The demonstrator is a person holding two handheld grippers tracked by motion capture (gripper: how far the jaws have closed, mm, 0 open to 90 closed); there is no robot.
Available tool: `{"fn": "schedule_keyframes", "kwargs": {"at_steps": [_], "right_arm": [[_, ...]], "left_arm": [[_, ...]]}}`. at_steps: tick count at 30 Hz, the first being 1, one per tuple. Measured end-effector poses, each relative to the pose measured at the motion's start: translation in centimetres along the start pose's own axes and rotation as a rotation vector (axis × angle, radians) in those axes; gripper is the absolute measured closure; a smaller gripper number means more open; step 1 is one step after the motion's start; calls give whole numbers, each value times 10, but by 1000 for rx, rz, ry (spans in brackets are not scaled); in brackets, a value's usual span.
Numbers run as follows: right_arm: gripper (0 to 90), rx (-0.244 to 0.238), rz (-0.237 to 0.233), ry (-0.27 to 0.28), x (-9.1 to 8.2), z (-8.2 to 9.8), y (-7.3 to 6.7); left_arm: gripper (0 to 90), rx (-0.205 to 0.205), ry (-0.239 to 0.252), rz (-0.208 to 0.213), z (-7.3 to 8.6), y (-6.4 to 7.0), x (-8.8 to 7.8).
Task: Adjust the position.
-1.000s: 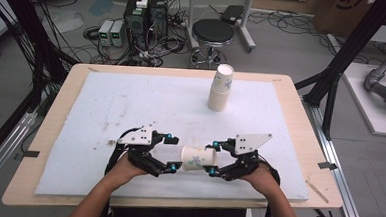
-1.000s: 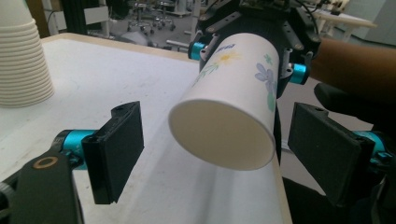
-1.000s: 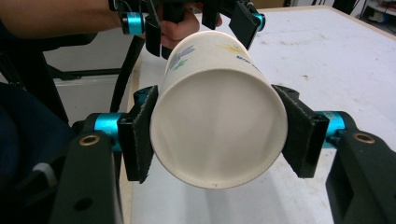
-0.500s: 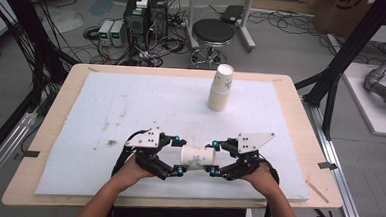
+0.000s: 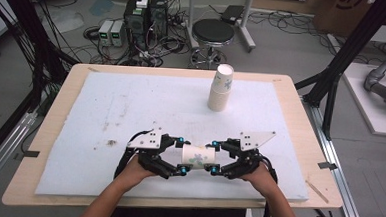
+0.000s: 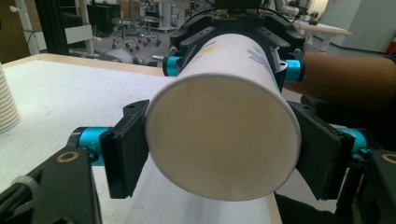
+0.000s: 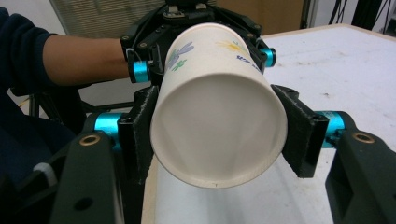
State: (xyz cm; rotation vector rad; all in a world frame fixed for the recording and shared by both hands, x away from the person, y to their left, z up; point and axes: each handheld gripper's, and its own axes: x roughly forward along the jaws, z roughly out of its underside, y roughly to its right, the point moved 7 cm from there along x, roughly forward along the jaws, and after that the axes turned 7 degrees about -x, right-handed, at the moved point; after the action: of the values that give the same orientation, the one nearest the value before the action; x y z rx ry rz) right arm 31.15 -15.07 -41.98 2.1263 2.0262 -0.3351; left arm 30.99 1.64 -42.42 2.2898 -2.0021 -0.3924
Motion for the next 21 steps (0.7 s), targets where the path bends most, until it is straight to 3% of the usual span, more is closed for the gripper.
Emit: {"fn": "schedule_keyframes", "kwargs": {"at_steps": [8, 13, 21], "right_arm": [[352, 35, -5, -5, 2, 0, 0], [241, 41, 27, -1, 1, -4, 1], [221, 18, 80, -59, -2, -12, 3]], "left_arm": [[292, 5, -18, -3, -5, 1, -4], [294, 2, -36, -17, -10, 0, -9], [294, 4, -146, -63, -16, -4, -18]]}}
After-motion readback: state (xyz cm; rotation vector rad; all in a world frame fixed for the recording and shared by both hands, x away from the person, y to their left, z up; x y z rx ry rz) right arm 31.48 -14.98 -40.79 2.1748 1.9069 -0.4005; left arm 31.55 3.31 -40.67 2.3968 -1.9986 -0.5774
